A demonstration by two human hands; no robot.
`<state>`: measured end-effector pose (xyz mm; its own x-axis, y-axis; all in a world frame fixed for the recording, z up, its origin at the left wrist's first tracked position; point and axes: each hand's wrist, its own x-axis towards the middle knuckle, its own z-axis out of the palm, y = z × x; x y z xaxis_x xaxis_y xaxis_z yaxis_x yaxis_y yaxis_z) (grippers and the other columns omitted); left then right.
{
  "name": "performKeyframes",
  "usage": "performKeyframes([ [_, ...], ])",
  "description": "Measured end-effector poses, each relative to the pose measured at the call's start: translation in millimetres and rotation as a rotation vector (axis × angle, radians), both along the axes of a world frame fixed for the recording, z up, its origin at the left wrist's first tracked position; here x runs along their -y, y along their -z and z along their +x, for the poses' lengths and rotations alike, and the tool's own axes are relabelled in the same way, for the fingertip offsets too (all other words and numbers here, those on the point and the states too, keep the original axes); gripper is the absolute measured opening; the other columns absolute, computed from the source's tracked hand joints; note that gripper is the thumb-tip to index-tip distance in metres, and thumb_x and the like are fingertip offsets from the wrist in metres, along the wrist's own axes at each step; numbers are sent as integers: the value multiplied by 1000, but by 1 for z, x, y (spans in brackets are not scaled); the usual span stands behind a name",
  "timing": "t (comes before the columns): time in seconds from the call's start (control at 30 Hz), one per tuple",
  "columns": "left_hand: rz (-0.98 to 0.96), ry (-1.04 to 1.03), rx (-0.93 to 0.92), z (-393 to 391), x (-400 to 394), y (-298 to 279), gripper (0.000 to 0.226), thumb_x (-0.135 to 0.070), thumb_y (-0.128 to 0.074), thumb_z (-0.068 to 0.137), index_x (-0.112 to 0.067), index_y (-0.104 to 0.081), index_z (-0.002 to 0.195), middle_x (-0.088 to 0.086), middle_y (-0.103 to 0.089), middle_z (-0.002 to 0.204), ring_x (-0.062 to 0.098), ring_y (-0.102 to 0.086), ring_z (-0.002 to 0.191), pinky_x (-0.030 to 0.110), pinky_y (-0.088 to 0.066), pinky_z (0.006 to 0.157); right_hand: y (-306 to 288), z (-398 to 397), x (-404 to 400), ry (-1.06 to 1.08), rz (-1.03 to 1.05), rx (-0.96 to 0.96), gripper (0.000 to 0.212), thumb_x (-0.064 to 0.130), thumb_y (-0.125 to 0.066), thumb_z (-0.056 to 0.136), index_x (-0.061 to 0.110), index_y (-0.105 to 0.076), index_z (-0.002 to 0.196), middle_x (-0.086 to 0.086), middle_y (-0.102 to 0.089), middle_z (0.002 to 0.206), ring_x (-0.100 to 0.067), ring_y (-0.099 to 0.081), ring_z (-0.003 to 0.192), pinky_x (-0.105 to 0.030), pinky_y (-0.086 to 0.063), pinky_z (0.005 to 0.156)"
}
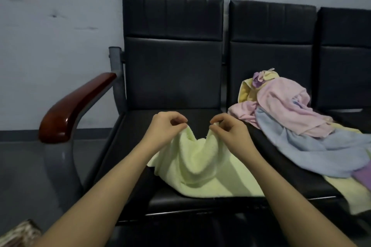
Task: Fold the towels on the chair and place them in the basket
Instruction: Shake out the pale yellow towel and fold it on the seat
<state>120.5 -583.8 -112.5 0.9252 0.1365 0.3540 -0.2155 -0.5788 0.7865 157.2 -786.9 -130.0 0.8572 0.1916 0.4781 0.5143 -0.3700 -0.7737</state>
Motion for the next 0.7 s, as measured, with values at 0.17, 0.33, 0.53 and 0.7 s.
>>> performKeyframes([
  [0.17,91,41,-152,-5,-11,39,34,-22,-61,92,-24,-60,126,-9,-59,124,5,-54,114,28,-41,102,16,10,-14,-5,-44,-96,19,9,-66,86,22,-66,100,4,-64,83,-11,-60,80,-24,-48,77],
  [0.33,180,-173,-162,-22,-27,75,25,-38,-63,88,-23,-66,107,-8,-58,109,11,-55,102,43,-39,101,32,11,-26,-1,-169,-123,6,13,-64,88,16,-68,88,-2,-68,82,-14,-61,79,-13,-41,64],
  [0.53,459,-71,-196,-30,-23,82,31,-48,-59,88,-27,-67,109,-11,-59,109,11,-46,110,30,-20,94,34,-1,-34,-140,-257,-22,21,11,-52,95,28,-63,100,9,-51,72,-1,-47,64,-16,-39,66],
  [0.7,395,-115,-61,-34,-16,91,22,-35,-63,88,-19,-67,101,-6,-61,101,17,-54,102,25,-19,82,48,-5,-41,-114,-464,-37,15,16,-56,93,20,-69,100,15,-52,87,-10,-52,87,-45,-39,96],
])
